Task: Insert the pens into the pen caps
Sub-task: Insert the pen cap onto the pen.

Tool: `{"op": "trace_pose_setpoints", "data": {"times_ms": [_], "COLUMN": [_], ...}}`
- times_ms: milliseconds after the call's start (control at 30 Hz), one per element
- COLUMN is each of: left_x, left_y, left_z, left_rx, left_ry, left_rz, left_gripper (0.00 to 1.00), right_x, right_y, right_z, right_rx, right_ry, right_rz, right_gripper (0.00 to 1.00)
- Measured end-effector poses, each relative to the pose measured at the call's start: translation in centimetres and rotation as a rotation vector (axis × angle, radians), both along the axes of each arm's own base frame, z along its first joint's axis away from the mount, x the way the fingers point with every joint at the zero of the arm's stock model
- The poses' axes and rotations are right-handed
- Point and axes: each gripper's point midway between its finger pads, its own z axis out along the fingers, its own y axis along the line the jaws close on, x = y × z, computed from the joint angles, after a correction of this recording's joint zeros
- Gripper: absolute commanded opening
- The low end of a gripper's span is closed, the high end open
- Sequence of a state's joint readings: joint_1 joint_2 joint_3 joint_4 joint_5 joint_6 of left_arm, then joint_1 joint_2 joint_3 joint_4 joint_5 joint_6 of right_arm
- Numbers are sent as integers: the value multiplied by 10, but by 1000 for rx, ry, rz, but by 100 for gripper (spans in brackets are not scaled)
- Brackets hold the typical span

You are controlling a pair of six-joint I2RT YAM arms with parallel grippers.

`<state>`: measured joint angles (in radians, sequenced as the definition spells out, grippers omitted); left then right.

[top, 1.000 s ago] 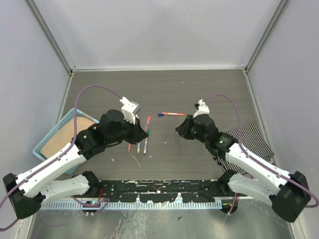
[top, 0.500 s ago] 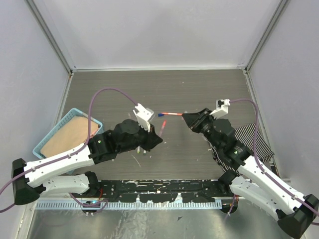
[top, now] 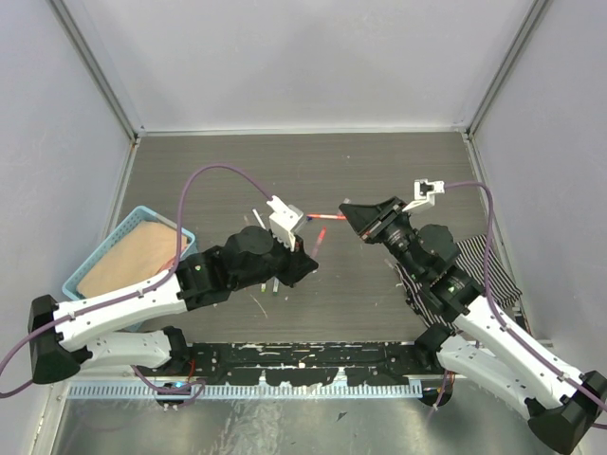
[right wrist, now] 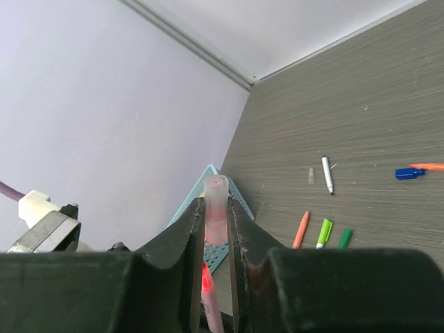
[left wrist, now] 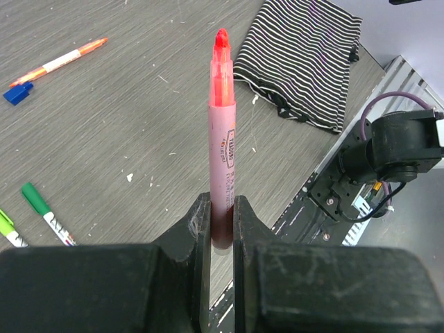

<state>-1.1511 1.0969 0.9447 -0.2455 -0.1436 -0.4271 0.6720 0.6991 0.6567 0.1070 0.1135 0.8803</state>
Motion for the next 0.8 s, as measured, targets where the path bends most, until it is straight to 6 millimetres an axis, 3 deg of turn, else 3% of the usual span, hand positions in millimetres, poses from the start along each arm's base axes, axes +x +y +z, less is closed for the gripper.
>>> {"op": "trace_pose_setpoints", "data": {"times_ms": [333, 800], "left_x": [-1, -1], "left_y": [-3, -2], "left_z": [-1, -1], "left_rx": [1, 1], "left_ry": [-5, -5], "left_rz": [-9, -8], "left_gripper": [0, 0], "right_x": [-5, -10], "right_y": [19, 25], "right_z": [2, -1], "right_rx": [3, -15], "right_ry": [-15, -14], "right_rz": [100, 150], "right_gripper": [1, 1]}}
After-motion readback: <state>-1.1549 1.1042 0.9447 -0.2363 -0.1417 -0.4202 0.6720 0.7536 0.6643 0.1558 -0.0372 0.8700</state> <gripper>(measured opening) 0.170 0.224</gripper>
